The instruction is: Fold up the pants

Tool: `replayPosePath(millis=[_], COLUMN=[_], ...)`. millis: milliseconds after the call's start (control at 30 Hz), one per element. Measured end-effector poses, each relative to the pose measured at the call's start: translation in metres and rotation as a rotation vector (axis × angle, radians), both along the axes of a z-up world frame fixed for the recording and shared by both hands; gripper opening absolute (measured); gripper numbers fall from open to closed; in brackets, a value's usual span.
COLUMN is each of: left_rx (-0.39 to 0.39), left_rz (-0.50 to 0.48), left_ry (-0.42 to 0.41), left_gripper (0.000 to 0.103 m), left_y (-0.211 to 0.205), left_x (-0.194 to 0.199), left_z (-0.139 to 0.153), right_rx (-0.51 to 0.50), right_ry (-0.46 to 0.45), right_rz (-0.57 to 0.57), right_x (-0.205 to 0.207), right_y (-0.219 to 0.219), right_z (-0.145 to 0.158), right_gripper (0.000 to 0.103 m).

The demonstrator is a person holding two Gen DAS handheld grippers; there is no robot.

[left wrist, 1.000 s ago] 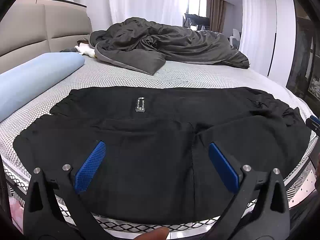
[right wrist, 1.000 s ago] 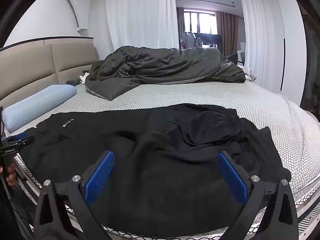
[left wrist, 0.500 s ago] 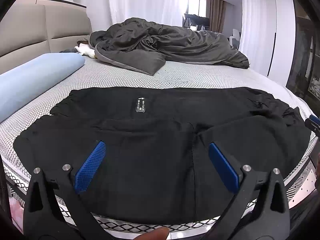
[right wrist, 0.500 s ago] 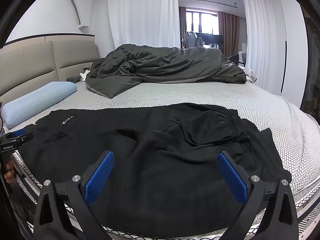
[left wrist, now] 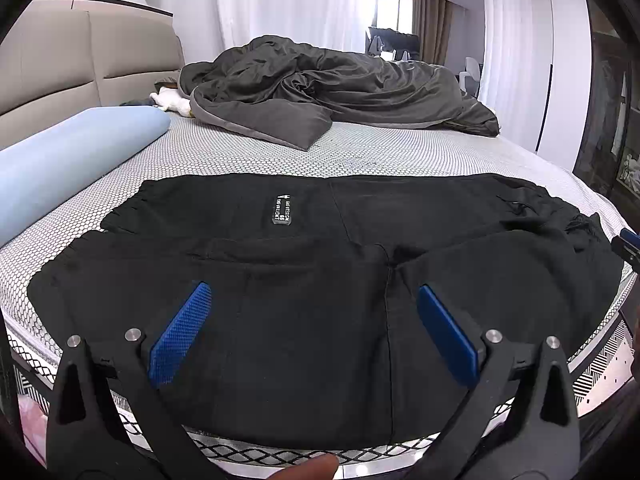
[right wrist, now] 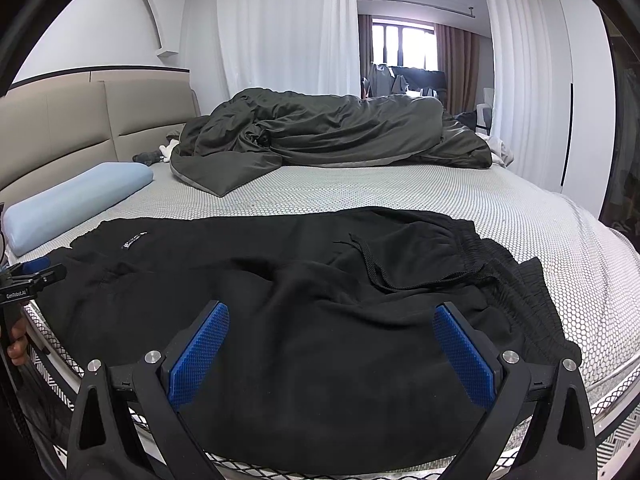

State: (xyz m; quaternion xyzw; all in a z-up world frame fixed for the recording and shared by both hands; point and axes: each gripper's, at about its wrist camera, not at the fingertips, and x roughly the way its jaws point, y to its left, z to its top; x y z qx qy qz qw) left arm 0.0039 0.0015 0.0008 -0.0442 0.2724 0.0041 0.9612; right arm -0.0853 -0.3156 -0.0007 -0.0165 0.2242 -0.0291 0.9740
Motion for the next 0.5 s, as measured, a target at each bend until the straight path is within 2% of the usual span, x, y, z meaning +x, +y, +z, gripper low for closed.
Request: replayPosePath(millis=[500], left_rx=[0.003], left_rz=[0.000], left_ry=[0.000], left_gripper=[0.102], left_y=[-0.0004], left_x=[0.0000], left_z=[-0.0003], right_rx=[-0.002], right_ry=[0.001], right_rz=[0.001], right_x=[0.0003], right_y=[-0.0004], right_z=[0.0000], right_gripper=[0.103])
